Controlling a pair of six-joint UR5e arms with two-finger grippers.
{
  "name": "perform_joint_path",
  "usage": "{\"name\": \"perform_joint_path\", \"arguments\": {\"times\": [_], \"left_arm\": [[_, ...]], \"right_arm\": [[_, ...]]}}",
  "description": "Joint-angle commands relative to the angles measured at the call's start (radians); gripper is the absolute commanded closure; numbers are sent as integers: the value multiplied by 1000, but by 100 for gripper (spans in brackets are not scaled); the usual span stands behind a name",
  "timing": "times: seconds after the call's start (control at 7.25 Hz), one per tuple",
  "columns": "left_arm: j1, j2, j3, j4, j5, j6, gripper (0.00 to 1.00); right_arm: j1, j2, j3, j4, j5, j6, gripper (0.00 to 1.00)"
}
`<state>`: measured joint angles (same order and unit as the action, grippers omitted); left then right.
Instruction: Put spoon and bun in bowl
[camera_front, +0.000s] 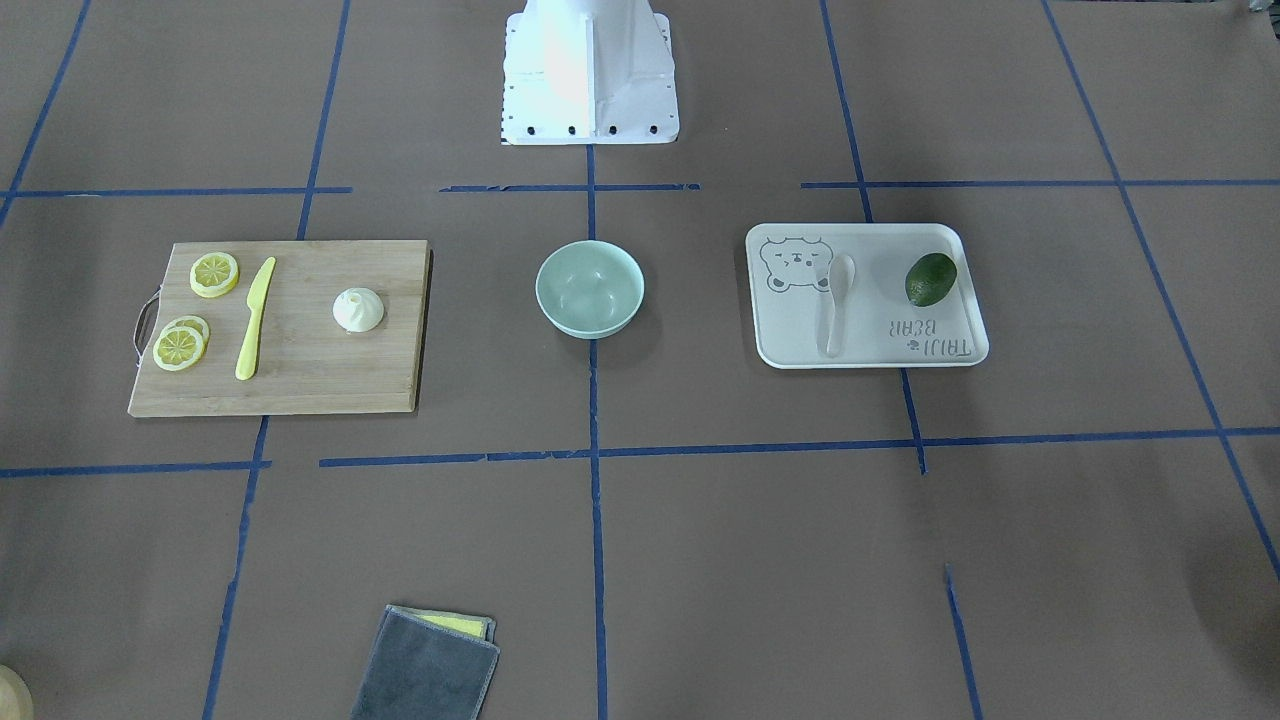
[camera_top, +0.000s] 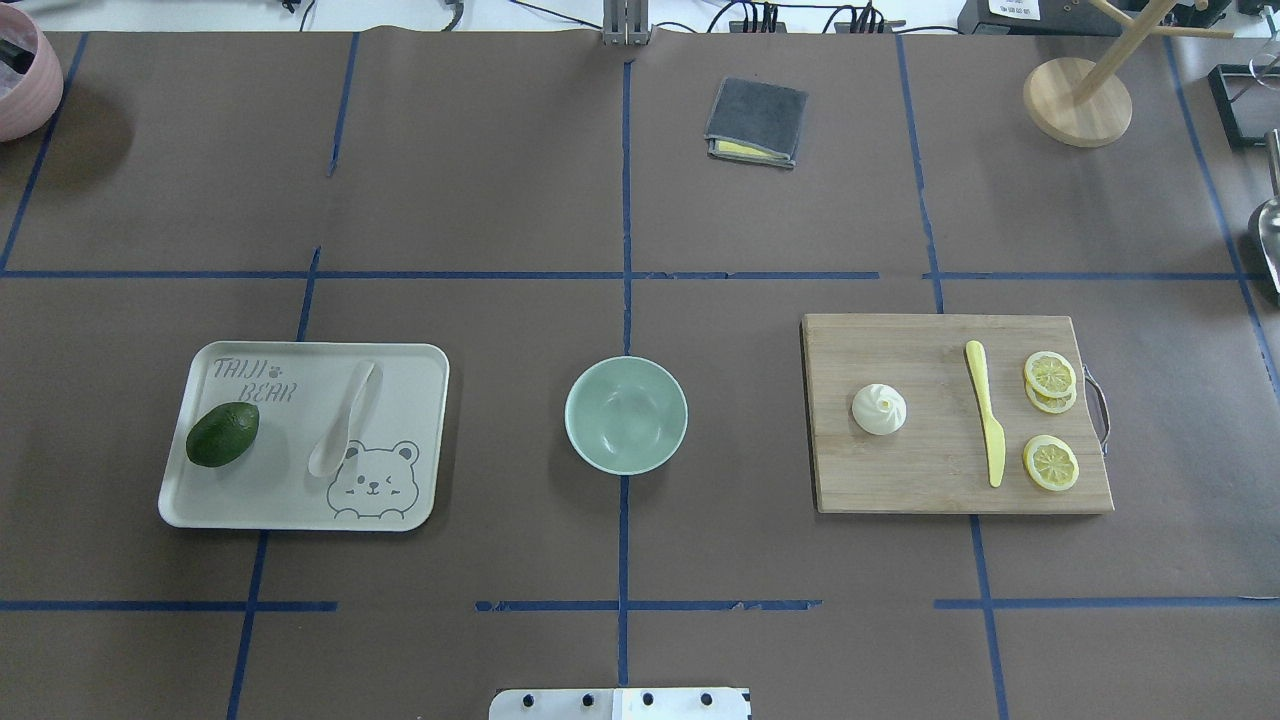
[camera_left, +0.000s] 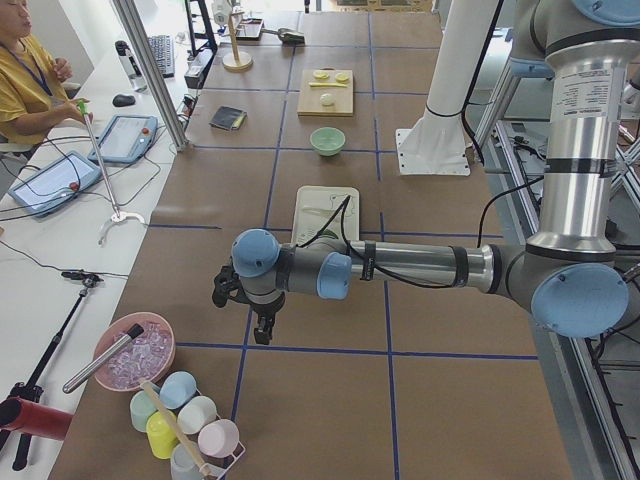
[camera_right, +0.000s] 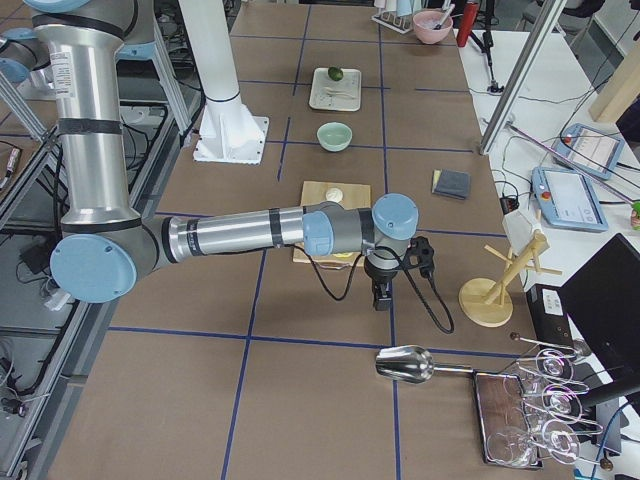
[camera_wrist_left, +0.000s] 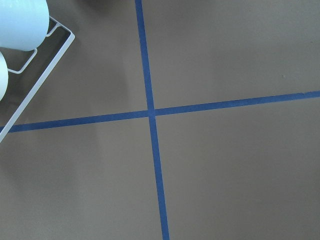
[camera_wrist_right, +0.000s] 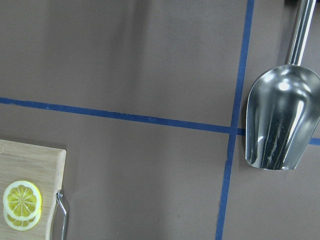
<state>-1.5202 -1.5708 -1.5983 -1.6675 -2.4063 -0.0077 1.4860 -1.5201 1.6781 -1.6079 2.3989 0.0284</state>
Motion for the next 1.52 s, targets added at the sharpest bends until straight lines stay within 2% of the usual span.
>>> {"name": "perform_joint_path", "arguments": {"times": [0.0, 0.55, 0.69, 0.83, 0.97, 1.1, 1.38], "left_arm": [[-2, 1, -14, -12, 9, 23, 0], [-2, -3, -63, -28, 27, 47, 0], [-3, 24, -127, -44, 18, 49, 0], [0, 14, -133, -61, 15, 31, 0], [2, 15, -121, -73, -34, -36, 0], [56, -1, -126, -157, -128, -187, 0], [264, -5, -138, -483, -111, -390, 0]], "right_arm": [[0, 1, 2, 0, 6, 1, 0], [0, -5, -5, -1, 6, 1, 0], [0, -5, -6, -1, 2, 1, 0], [0, -6, -3, -1, 3, 2, 0], [-1, -8, -2, -1, 6, 2, 0], [-1, -8, 2, 0, 19, 1, 0], [-1, -6, 0, 0, 17, 2, 0]]}}
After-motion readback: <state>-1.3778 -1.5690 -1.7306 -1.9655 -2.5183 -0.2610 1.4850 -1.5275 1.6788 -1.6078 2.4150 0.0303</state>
